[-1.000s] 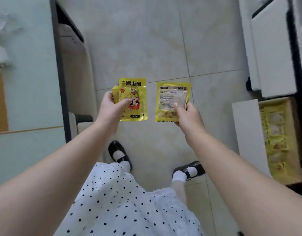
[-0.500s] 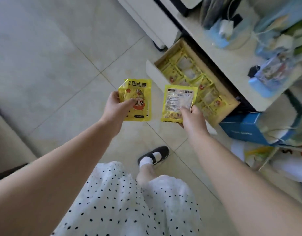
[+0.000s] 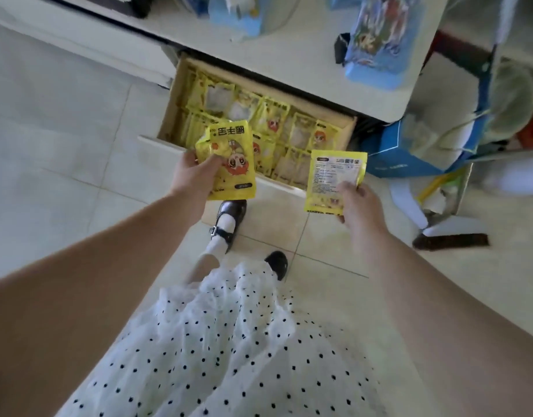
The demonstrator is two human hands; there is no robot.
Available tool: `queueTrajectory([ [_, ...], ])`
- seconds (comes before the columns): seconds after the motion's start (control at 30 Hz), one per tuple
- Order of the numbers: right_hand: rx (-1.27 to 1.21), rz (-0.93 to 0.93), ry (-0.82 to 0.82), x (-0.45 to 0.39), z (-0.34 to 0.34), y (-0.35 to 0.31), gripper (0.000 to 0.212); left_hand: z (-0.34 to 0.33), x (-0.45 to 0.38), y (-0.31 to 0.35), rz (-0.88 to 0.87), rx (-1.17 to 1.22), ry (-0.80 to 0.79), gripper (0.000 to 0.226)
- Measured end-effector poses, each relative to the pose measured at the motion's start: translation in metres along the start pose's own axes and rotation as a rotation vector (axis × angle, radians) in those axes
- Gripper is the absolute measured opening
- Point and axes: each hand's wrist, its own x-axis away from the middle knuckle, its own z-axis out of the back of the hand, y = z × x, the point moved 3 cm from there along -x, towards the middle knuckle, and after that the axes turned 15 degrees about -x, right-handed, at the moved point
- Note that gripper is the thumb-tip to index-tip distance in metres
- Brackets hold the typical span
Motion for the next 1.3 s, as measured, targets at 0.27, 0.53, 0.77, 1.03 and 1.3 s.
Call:
queueTrajectory([
  [0.27, 0.178, -0.005, 0.076, -0.092, -0.023, 0.025, 0.025, -0.058, -0.106, 0.008, -0.099, -0.369, -0.085, 0.051],
  [0.53, 0.206, -0.048, 0.064, -0.173, -0.063, 0.074, 0.036, -0.123, -0.188, -0.012, -0.118, -0.624, -0.095, 0.072],
  [0.77, 0.28, -0.056, 0.015, -0.225, -0.087, 0.096, 0.035, -0.168, -0.226, -0.029, -0.17, -0.814, -0.201, 0.063],
  [1.03, 0.345, -0.16, 0.018, -0.248, -0.092, 0.113, 0.027, -0.187, -0.24, -0.048, -0.13, -0.928, -0.094, 0.055],
  [1.3, 0.411, -0.176, -0.035, -0.261, -0.097, 0.121, 0.036, -0.191, -0.246, -0.053, -0.116, -1.015, 0.012, 0.065],
])
